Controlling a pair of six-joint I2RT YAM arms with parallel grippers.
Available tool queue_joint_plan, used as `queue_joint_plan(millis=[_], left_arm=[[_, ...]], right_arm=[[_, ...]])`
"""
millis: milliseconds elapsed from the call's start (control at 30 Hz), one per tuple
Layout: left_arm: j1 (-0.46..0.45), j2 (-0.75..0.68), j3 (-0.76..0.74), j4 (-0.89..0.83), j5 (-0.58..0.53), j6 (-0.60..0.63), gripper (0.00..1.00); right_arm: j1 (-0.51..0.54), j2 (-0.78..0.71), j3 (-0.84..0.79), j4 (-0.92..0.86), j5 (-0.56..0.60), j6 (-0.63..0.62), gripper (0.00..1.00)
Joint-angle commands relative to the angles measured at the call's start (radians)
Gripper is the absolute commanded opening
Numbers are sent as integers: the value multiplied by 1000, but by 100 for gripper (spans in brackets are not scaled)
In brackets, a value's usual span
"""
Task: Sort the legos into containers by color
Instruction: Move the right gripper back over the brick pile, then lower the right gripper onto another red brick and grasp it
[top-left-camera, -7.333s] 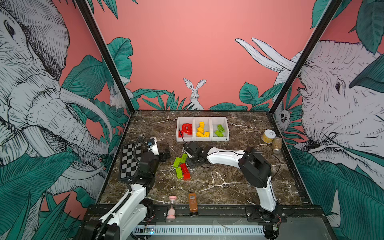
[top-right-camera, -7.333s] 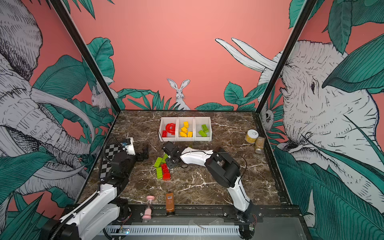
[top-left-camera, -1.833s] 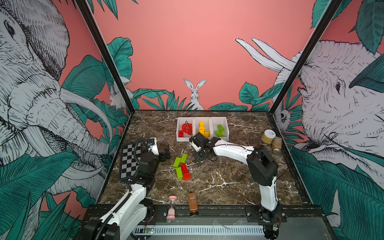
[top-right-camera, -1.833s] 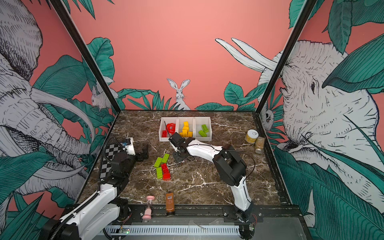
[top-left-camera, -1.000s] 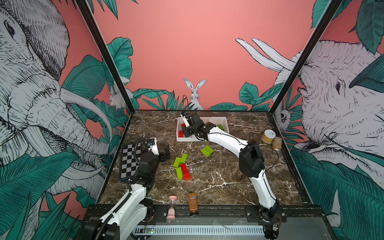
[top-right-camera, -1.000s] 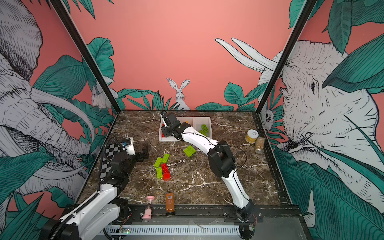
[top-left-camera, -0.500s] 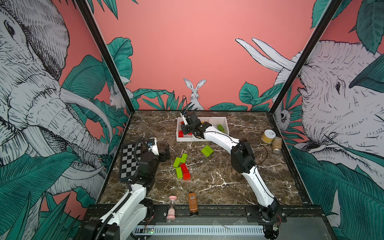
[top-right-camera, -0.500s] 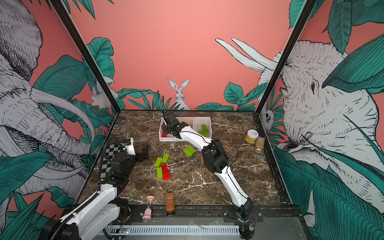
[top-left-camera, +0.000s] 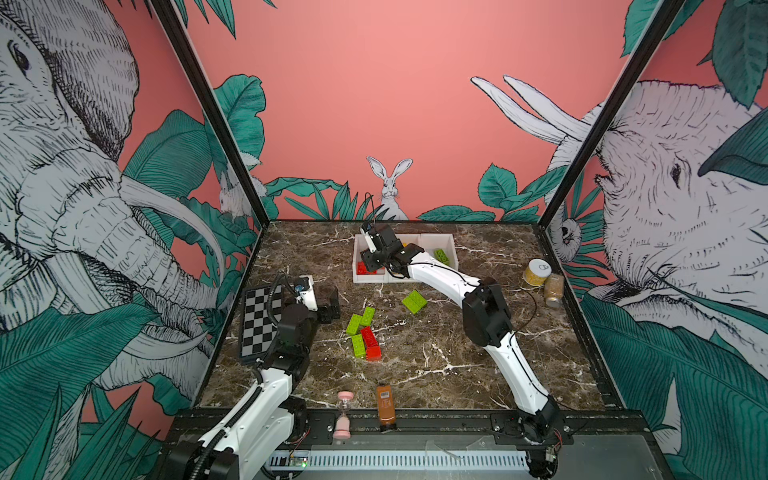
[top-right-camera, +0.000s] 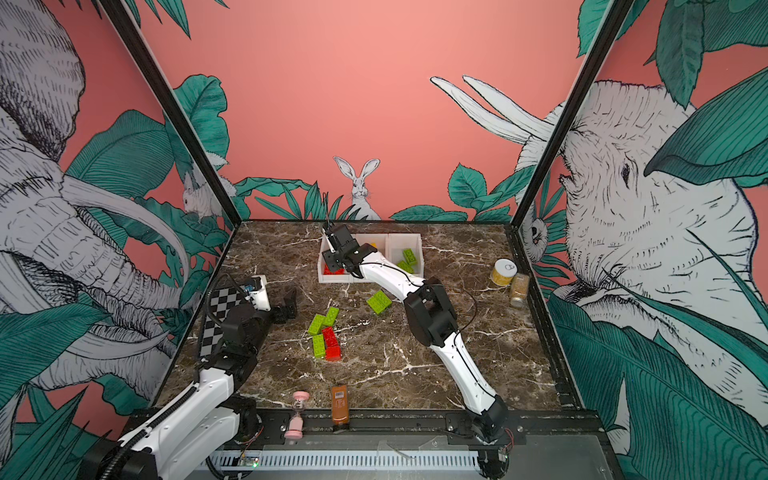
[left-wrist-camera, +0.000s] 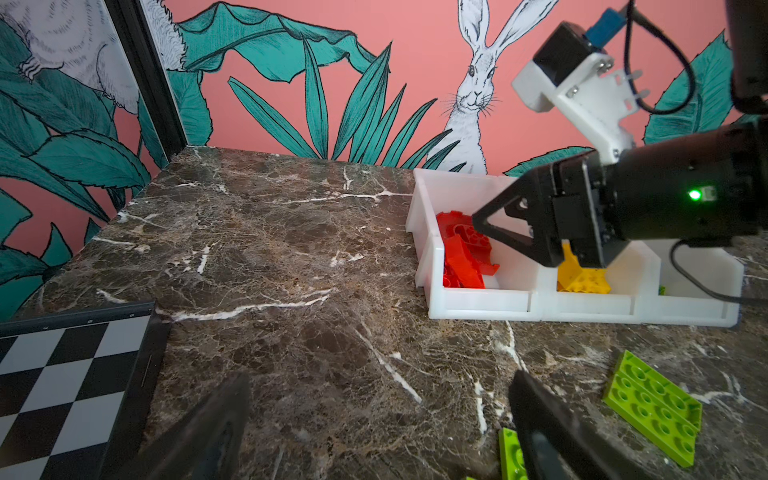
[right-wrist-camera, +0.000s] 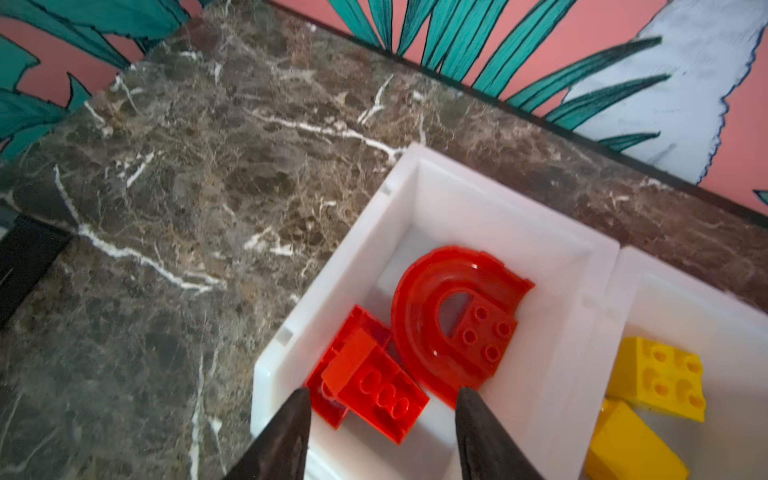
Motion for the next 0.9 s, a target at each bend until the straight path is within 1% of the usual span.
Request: queue_joint_plan(millis=[0, 100, 200, 300, 400, 600, 867], left_arm=[[-4, -21, -5, 0, -9, -1, 98], [-4, -26, -7, -3, -9, 0, 98], [-4, -25, -8, -2, -8, 0, 98], [-4, -19, -8, 0, -11, 1, 98], [-4, -9, -8, 5, -16, 3, 98], [-4, -3, -8, 9, -15, 3, 98], [-4, -9, -8, 6, -14, 1, 98]], right_arm=[[26, -176, -111, -28, -98, 25, 56], [50, -302, -280, -46, -166, 52, 56], [85, -408, -438, -69, -192, 78, 56], [126, -475, -559, -82, -206, 109, 56], [170, -501, -632, -78, -203, 143, 56], [237, -477, -648, -78, -172, 172, 57], [274, -396, -621, -74, -158, 170, 57]])
